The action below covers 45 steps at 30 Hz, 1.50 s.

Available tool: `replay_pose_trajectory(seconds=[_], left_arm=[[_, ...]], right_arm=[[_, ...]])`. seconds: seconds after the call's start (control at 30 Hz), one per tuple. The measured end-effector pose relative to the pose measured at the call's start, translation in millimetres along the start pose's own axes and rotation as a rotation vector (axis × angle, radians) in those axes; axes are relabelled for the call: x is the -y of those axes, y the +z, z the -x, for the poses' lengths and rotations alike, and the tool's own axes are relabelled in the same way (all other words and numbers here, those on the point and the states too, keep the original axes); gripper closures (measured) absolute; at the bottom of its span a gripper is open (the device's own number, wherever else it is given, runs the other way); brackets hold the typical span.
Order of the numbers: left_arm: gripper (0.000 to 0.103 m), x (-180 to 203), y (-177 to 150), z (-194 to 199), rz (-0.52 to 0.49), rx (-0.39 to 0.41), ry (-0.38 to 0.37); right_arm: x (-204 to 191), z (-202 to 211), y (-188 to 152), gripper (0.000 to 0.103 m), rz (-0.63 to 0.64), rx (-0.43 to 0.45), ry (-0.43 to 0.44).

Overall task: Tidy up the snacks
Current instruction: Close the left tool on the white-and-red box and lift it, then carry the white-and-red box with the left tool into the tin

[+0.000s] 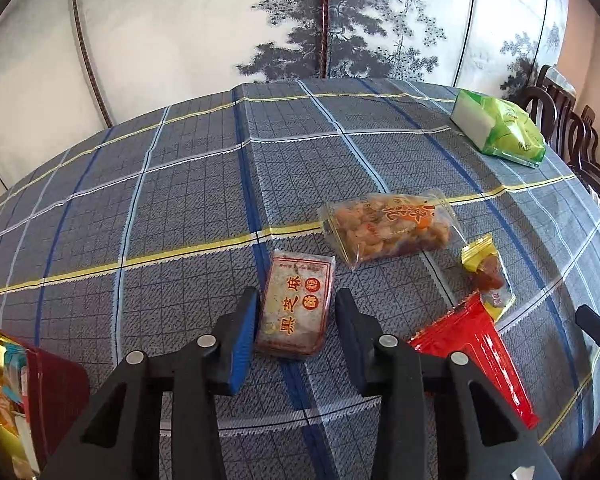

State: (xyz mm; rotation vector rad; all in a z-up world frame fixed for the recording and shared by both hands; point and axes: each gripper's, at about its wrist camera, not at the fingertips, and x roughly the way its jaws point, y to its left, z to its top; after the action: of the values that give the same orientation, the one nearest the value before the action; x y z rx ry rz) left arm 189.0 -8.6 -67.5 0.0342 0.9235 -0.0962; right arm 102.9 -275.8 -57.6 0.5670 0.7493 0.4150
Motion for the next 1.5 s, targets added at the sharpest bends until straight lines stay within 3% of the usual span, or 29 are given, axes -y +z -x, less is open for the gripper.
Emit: replay_pose_trajectory(seconds=[0.07, 0.17, 0.7, 1.07, 1.5], left_arm=[[0.077, -1.8, 0.3, -2.8, 0.002, -0.014, -0.014], [0.078, -1.7, 1.3, 1.0, 0.002, -0.004, -0.006], [0.078, 10.8, -17.5, 73.0, -0.089, 0.106, 0.193], [0.078, -48.0, -34.5, 114.5, -0.043, 0.147, 0.299], [0.078, -118.1, -59.9, 135.1, 0.044, 0.124, 0.376]], right_arm=[[0.1, -0.3, 0.2, 0.026, 0.001, 0.0, 0.001], [-0.3, 0.1, -0.1, 0.026, 0.002, 0.001, 0.002], [1.1, -5.0, 2.1, 0.025, -0.01, -0.019, -0.031], [1.7, -10.3, 2.7, 0.023, -0.015, -0.036, -0.06], [1.4, -11.2, 2.6, 0.022, -0.014, -0.036, -0.06]])
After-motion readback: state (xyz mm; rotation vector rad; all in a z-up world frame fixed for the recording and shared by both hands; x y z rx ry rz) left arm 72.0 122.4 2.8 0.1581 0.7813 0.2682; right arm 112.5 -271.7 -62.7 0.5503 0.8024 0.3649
